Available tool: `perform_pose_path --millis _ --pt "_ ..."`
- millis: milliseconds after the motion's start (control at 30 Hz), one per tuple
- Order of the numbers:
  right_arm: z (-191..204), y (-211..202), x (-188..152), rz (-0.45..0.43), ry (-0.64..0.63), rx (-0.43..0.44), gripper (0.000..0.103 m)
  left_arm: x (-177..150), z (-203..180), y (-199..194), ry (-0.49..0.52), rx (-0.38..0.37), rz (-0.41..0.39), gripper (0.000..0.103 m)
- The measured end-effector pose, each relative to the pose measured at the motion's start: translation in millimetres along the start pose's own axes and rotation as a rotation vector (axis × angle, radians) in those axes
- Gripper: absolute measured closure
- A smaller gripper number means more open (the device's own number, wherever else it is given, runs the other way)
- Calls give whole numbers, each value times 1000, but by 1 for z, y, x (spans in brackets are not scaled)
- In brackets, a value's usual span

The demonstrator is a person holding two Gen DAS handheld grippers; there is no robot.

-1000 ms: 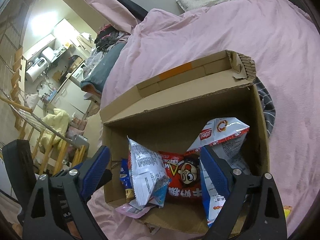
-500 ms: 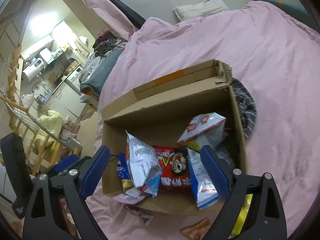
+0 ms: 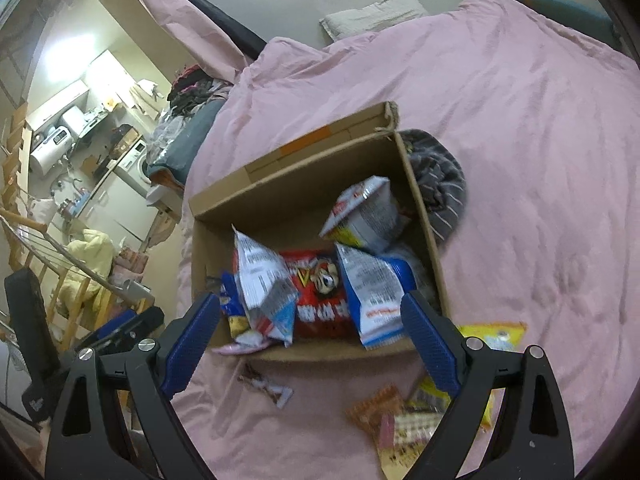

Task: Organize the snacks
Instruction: 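Withdraw both grippers from the box toward the remaining snacks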

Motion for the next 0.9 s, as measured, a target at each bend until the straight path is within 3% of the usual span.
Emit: perform_pose_path --millis 233,367,633,900 --pt "-9 -14 -22 21 -9 -44 9 -13 10 -14 -55 -16 -25 19" --pt "-19 -18 -34 33 -18 -93 9 -20 14 -14 -101 -42 2 5" --pt "-61 -25 -57 90 35 -169 4 -40 0 -15 -28 -42 35 5" --pt "-100 -20 -81 196 123 -211 4 -68 -5 5 -34 -35 149 5"
Point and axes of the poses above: each gripper's, at about its wrist camera, not at the fingertips, and y roughly the way its jaws point, z to its left, x to its top, the point moved 7 cm from there along y, roughly the way its jaws point, and after that the axes turned 2 degrees about -z, right-handed, at the moved point
